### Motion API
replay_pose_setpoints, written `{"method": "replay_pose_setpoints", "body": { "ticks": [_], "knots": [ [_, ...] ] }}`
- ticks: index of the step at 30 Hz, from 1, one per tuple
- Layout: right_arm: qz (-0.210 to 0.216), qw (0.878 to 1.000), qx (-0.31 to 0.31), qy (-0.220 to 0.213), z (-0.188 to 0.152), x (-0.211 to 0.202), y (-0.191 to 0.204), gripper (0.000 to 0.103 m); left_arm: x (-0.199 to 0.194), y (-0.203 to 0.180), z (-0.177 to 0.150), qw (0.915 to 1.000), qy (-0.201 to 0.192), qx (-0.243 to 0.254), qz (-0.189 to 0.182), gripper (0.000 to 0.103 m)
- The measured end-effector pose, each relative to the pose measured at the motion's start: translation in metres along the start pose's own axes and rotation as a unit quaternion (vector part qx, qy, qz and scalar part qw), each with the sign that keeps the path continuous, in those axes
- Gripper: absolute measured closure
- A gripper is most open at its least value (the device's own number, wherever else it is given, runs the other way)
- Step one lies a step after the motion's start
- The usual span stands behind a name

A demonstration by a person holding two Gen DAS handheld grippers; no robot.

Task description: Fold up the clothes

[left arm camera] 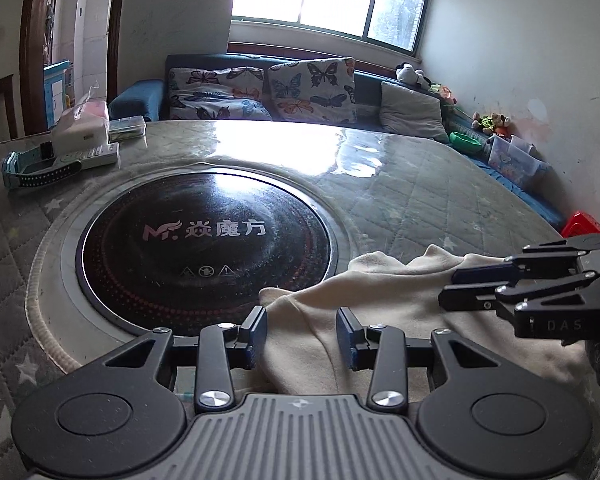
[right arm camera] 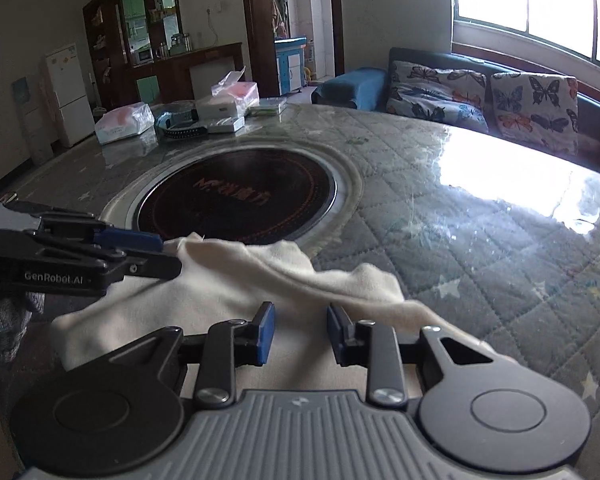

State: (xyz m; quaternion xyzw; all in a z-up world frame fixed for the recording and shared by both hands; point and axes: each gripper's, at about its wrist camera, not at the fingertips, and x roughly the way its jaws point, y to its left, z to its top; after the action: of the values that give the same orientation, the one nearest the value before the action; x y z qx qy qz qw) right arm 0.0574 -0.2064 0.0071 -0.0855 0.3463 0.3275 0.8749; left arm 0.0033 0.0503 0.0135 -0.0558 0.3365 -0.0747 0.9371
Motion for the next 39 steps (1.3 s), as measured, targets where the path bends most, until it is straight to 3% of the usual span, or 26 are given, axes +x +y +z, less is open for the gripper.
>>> {"method": "replay_pose_setpoints", "body": {
  "ticks": [11,13,19,22,26,33,39],
  "knots": [
    [-0.028,1.000,0.006,0.002,0.012,0.016,0.002,0.073,0.009,-0.003,0.006,0.9997,0.016,0.001,0.017,0.056],
    [-0.025,1.000,0.008,0.000,0.014,0.017,0.003,0.066,0.010,-0.002,0.006,0.9997,0.018,0.000,0.018,0.055],
    [-0.037,0.999,-0.004,0.005,0.013,0.026,0.011,0.062,0.009,-0.003,0.006,0.9994,0.021,-0.001,0.027,0.049],
    [-0.031,1.000,-0.002,-0.002,0.013,0.019,0.013,0.049,0.007,-0.003,0.006,0.9993,0.022,-0.002,0.029,0.048],
    [-0.029,1.000,-0.009,0.002,0.009,0.014,0.017,0.046,0.004,-0.004,0.005,0.9992,0.021,-0.002,0.033,0.043],
    [-0.023,0.999,-0.024,-0.006,-0.004,-0.003,0.030,0.023,-0.005,-0.004,0.002,0.9990,0.019,-0.002,0.039,0.036],
    [-0.015,0.998,-0.061,-0.015,-0.019,-0.015,0.052,0.010,-0.007,-0.002,-0.003,0.9987,0.024,-0.003,0.045,0.034]
  ]
}}
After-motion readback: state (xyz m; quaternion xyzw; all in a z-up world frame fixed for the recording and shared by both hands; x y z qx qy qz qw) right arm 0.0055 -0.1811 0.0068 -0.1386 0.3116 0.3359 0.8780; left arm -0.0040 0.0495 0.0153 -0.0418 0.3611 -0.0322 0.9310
